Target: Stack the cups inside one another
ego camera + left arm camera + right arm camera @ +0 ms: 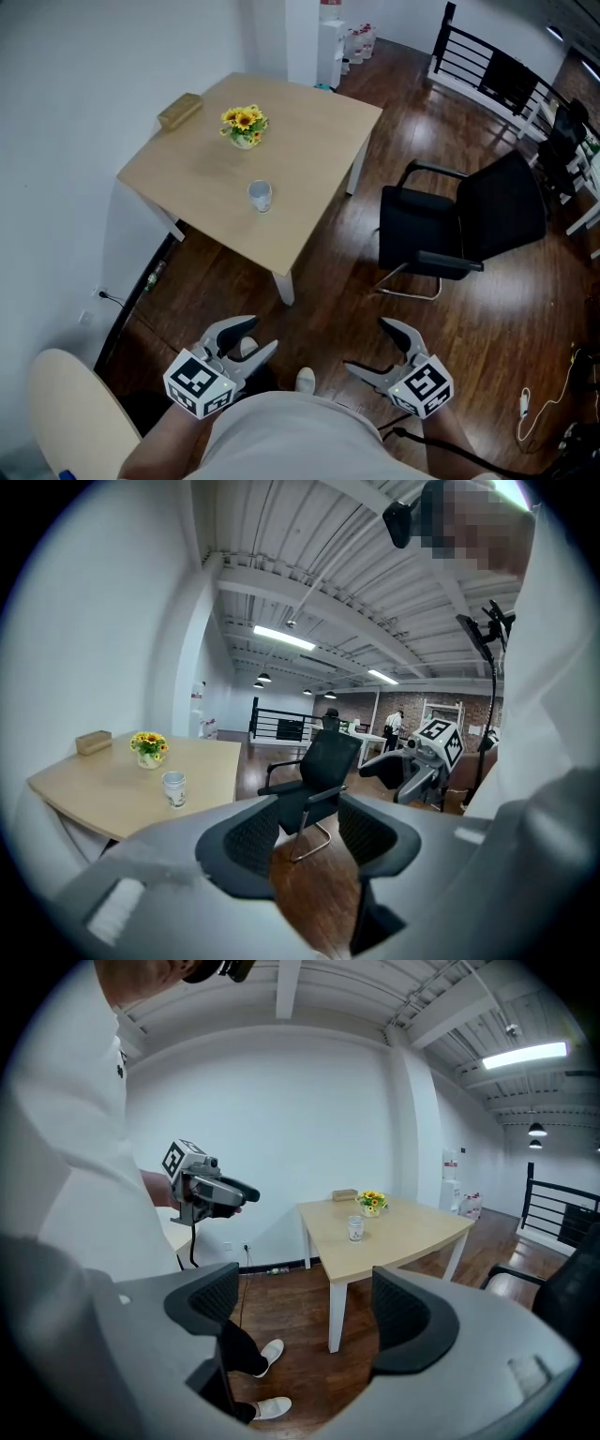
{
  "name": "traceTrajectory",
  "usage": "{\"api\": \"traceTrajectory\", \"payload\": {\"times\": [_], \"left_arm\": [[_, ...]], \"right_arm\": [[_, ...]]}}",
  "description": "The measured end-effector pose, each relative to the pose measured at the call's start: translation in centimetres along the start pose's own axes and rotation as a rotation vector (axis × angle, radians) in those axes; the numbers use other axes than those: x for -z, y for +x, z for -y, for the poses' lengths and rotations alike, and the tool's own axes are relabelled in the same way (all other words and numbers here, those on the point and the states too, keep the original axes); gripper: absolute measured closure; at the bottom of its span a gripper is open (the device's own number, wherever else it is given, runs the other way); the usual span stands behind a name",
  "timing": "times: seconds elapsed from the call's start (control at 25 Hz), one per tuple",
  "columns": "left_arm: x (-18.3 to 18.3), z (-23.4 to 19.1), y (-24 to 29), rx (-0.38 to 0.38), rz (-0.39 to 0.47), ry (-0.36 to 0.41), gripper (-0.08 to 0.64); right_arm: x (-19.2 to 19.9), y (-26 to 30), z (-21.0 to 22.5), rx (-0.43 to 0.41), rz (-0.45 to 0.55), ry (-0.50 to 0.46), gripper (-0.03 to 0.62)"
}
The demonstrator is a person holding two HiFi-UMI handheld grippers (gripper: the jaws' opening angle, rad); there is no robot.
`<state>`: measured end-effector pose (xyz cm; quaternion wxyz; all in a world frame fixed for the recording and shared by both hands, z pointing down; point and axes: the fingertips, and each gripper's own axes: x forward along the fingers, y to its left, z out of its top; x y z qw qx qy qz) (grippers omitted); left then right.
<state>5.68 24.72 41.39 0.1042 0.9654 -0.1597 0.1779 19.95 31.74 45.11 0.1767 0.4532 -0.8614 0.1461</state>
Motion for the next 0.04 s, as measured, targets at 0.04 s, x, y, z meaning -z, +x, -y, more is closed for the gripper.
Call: {"api": "traceTrajectory", "payload": {"times": [0.04], "left_arm": [[-0.18,0.02,0.16,0.003,0.003,0.002,0.348]], "right_arm": [[0.03,-0.01,0.05,0.001,0.001,-0.001,0.155]]}}
